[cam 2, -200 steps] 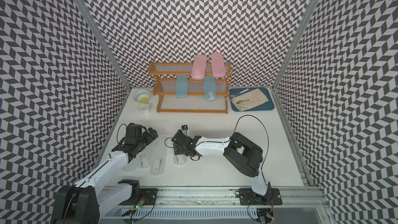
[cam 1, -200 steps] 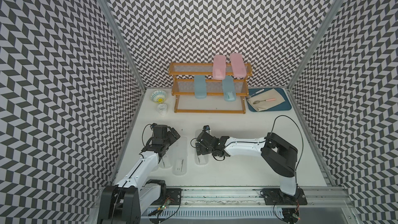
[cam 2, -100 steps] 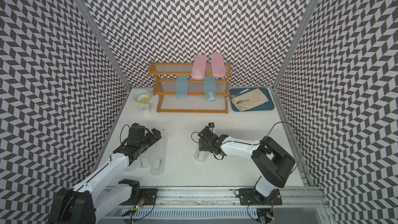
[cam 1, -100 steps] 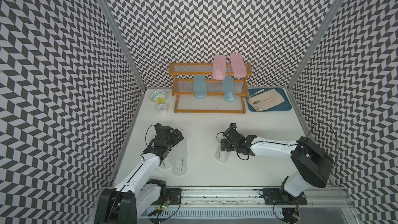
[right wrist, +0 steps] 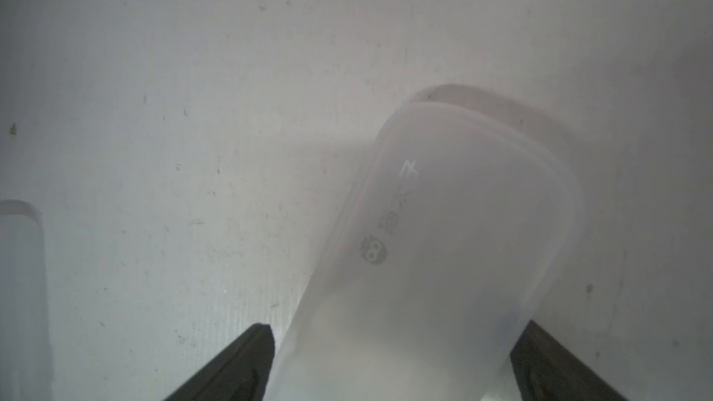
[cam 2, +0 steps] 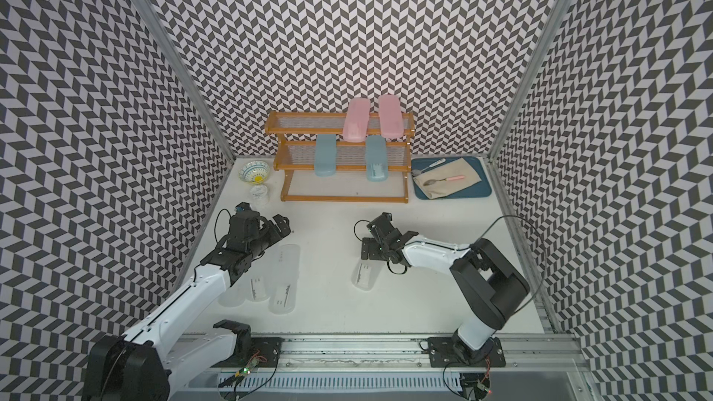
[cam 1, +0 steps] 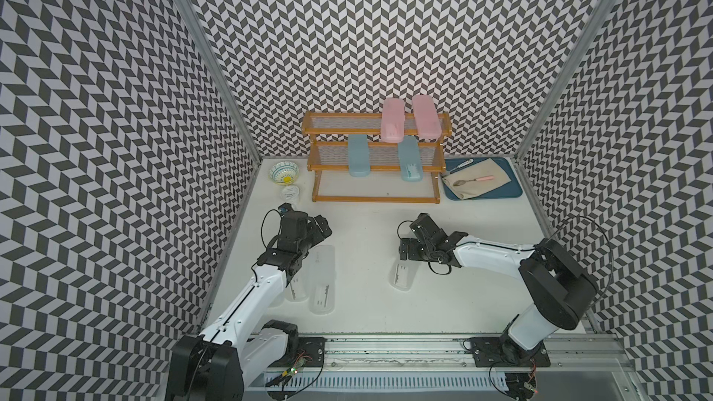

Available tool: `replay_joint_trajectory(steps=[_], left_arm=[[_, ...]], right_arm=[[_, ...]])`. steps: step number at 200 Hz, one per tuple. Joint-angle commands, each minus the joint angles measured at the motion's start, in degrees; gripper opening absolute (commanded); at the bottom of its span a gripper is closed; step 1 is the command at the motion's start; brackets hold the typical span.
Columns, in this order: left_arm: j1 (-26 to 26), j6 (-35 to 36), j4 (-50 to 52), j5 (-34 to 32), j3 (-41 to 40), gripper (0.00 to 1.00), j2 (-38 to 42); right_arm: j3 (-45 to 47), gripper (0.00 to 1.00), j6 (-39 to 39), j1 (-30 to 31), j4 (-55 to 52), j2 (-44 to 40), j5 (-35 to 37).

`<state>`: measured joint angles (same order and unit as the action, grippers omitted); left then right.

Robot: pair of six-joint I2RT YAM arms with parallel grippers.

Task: Place the pencil cases on the shelf according to color
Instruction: Move the pencil case to the center of the board, then adjust the pencil case at the center of the board.

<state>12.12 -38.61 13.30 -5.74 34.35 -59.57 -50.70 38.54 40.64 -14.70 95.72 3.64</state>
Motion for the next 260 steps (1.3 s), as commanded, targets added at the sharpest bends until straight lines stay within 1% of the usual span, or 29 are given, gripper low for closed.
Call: replay_joint_trajectory(steps=[1, 12, 21, 52, 71, 89, 104, 128, 142, 179, 207, 260], left_arm=[[0.2, 1.5, -1.0, 1.5, 0.1, 0.99, 0.6], [0.2, 1.8, -1.1, 2.0, 0.0, 0.99, 0.8], [0.1, 2.1, -1.1, 2.3, 0.0, 0.99, 0.9], [0.1, 2.7, -0.7, 2.1, 0.2, 0.99, 1.4], [0.1, 2.8, -0.6, 2.2, 0.3, 0.99, 1.8], [0.1, 3.4, -1.5, 3.6, 0.2, 0.99, 1.8], [0.2, 3.2, -1.7, 4.8, 0.1, 0.99, 1.3], [0.4, 3.2, -3.6, 6.9, -0.7, 0.99, 0.4], [0.6, 3.6, -4.3, 7.6, -0.5, 0.99, -0.3], [2.0, 4.3, -5.0, 6.6, 1.2, 0.99, -1.4], [2.7, 4.2, -4.4, 5.9, 2.4, 0.99, -1.7], [4.1, 3.4, -5.2, 5.7, 1.8, 0.99, -1.8]], right_arm=[[-3.9, 0.99, -0.8, -0.3, 1.3, 4.4, -0.4], [-6.3, 0.98, -1.2, 0.0, 1.2, 6.3, -1.1], [-8.0, 0.98, -1.5, 0.7, 0.8, 7.6, -0.3], [-16.3, 0.98, -2.5, 4.7, -5.5, 12.9, 5.1], [-17.8, 1.0, -2.3, 6.8, -8.1, 13.3, 9.1], [-16.9, 1.0, -1.2, 8.6, -11.2, 11.6, 14.6], [-14.4, 1.0, 0.1, 9.3, -12.8, 8.9, 16.3], [-7.0, 1.0, 1.9, 11.0, -10.5, 2.4, 14.5], [-4.0, 1.0, 2.9, 12.6, -9.7, 0.2, 12.8], [-3.8, 1.0, 6.1, 18.6, -12.1, 1.9, 13.5], [-1.9, 1.0, 7.6, 19.2, -11.9, 1.3, 13.2], [2.7, 1.0, 7.4, 18.9, -14.9, -6.3, 15.5]])
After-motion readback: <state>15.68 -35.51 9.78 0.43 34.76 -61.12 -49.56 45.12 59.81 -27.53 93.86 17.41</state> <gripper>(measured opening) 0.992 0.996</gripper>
